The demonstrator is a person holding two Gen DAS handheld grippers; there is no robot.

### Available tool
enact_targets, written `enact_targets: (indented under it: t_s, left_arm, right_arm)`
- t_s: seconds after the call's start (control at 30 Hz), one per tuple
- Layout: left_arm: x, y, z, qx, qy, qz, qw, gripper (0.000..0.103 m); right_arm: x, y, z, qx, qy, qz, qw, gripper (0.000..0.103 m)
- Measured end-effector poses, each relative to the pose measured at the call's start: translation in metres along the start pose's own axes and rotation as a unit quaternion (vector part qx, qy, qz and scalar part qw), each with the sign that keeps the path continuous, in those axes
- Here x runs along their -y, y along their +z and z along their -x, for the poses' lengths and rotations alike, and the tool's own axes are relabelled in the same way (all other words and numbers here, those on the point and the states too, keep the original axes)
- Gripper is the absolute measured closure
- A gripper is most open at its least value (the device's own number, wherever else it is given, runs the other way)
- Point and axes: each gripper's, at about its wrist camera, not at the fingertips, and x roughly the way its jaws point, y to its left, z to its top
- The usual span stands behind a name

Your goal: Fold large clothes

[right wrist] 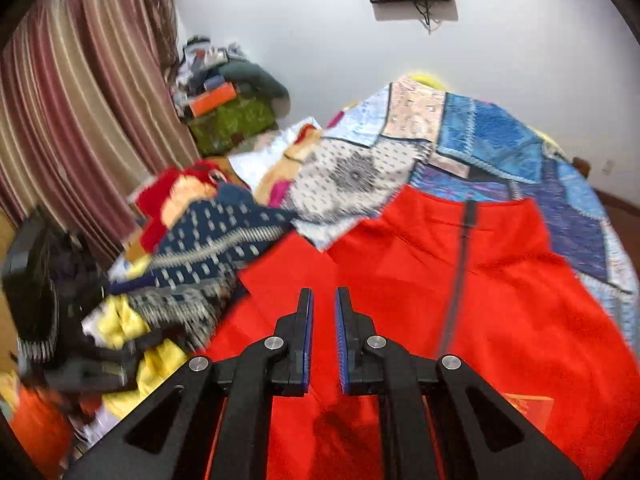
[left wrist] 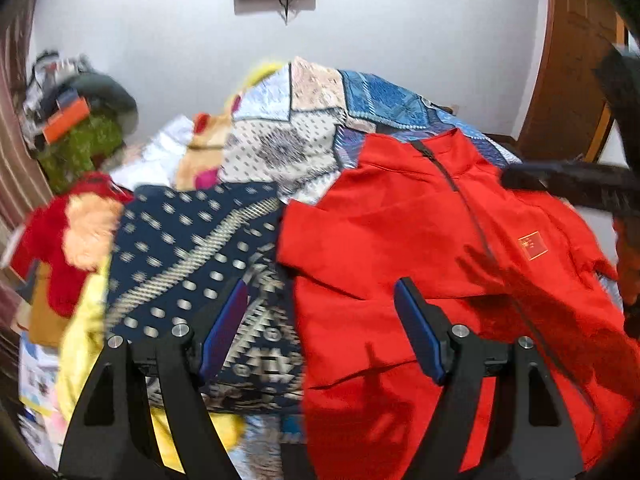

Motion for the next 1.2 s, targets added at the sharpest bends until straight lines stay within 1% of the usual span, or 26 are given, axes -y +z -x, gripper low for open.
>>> enact_targets:
  t_s: [0.07, 0.13, 0.2, 0.23, 0.3, 0.33, 0.37, 0.4, 0.43, 0.47, 0.53, 0.57, 0.6, 0.63, 0.67, 0.7, 0.73, 0.77, 0.83, 0.93, 1.0, 1.07, 1.13, 1.2]
  left_arm:
    - [-0.004, 0.0, -0.012, -0.017, -0.028, 0.034, 0.9989, 0.028]
    - [-0.01, -0.002, -0.027, -0.036, -0.056, 0.078, 0.9947, 0.028]
    - [-0.017, -0.005, -0.046, -0.056, -0.084, 0.123, 0.9873, 0.029]
    - [-0.02, -0.006, -0.055, -0.065, -0.094, 0.142, 0.9832, 0.035]
    - [-0.022, -0.006, -0.073, -0.077, -0.112, 0.171, 0.976, 0.045]
    - [-0.023, -0.004, -0.081, -0.081, -0.116, 0.182, 0.9731, 0.046]
    - [-0.024, -0.002, -0.09, -0.081, -0.111, 0.19, 0.9721, 0.046]
    - [-0.024, -0.001, -0.095, -0.08, -0.104, 0.193, 0.9723, 0.046]
    - [-0.025, 0.002, -0.101, -0.079, -0.093, 0.195, 0.9732, 0.049]
    - [-0.025, 0.005, -0.108, -0.077, -0.078, 0.195, 0.9747, 0.05]
    - [-0.027, 0.01, -0.122, -0.077, -0.035, 0.187, 0.9787, 0.055]
    - [-0.028, 0.013, -0.132, -0.081, -0.002, 0.178, 0.9806, 0.059]
    - [-0.028, 0.014, -0.139, -0.086, 0.016, 0.171, 0.9813, 0.071]
    - [-0.027, 0.015, -0.143, -0.087, 0.036, 0.164, 0.982, 0.081]
    - [-0.023, 0.017, -0.146, -0.083, 0.056, 0.149, 0.9837, 0.082]
    - [-0.021, 0.018, -0.146, -0.077, 0.068, 0.137, 0.9852, 0.088]
    - [-0.015, 0.02, -0.144, -0.07, 0.089, 0.116, 0.9868, 0.095]
    - [-0.011, 0.02, -0.141, -0.066, 0.1, 0.102, 0.9876, 0.098]
    - [0.002, 0.025, -0.131, -0.052, 0.117, 0.078, 0.9887, 0.098]
    - [0.02, 0.038, -0.109, -0.022, 0.116, 0.055, 0.9915, 0.099]
    - [0.038, 0.053, -0.089, 0.004, 0.113, 0.035, 0.993, 0.099]
    - [0.059, 0.069, -0.071, 0.03, 0.1, 0.013, 0.9945, 0.099]
    - [0.084, 0.087, -0.052, 0.055, 0.081, -0.005, 0.9952, 0.099]
    - [0.113, 0.107, -0.035, 0.076, 0.042, -0.015, 0.9961, 0.099]
  right_arm:
    - [0.004, -0.016, 0.007, -0.01, -0.044, 0.04, 0.998, 0.095]
    - [0.012, -0.033, 0.01, -0.022, -0.069, 0.062, 0.995, 0.095]
    - [0.025, -0.049, 0.008, -0.037, -0.079, 0.066, 0.994, 0.095]
    - [0.033, -0.056, 0.009, -0.043, -0.082, 0.064, 0.994, 0.095]
    - [0.048, -0.07, 0.007, -0.055, -0.086, 0.056, 0.993, 0.095]
    - [0.057, -0.075, 0.006, -0.06, -0.087, 0.051, 0.993, 0.095]
    - [0.062, -0.079, 0.005, -0.063, -0.087, 0.045, 0.993, 0.095]
    - [0.071, -0.084, 0.005, -0.067, -0.085, 0.035, 0.993, 0.095]
    - [0.079, -0.089, 0.004, -0.071, -0.08, 0.021, 0.994, 0.095]
    - [0.086, -0.093, 0.004, -0.073, -0.074, 0.009, 0.995, 0.095]
    - [0.1, -0.099, 0.005, -0.077, -0.062, -0.015, 0.995, 0.095]
    - [0.105, -0.101, 0.005, -0.077, -0.058, -0.025, 0.995, 0.095]
    - [0.11, -0.104, 0.007, -0.076, -0.055, -0.032, 0.995, 0.095]
    - [0.113, -0.106, 0.009, -0.073, -0.055, -0.037, 0.995, 0.095]
    - [0.117, -0.108, 0.012, -0.07, -0.055, -0.042, 0.995, 0.095]
    - [0.121, -0.11, 0.015, -0.068, -0.055, -0.046, 0.995, 0.095]
    - [0.124, -0.111, 0.018, -0.065, -0.056, -0.049, 0.995, 0.095]
    - [0.127, -0.112, 0.021, -0.063, -0.058, -0.052, 0.995, 0.095]
    - [0.133, -0.114, 0.027, -0.059, -0.062, -0.062, 0.994, 0.095]
    - [0.145, -0.119, 0.039, -0.052, -0.064, -0.081, 0.993, 0.095]
    - [0.152, -0.122, 0.047, -0.048, -0.065, -0.092, 0.992, 0.095]
    - [0.157, -0.124, 0.056, -0.042, -0.068, -0.099, 0.992, 0.095]
    - [0.159, -0.126, 0.066, -0.037, -0.071, -0.101, 0.992, 0.095]
    - [0.161, -0.128, 0.079, -0.028, -0.075, -0.102, 0.992, 0.095]
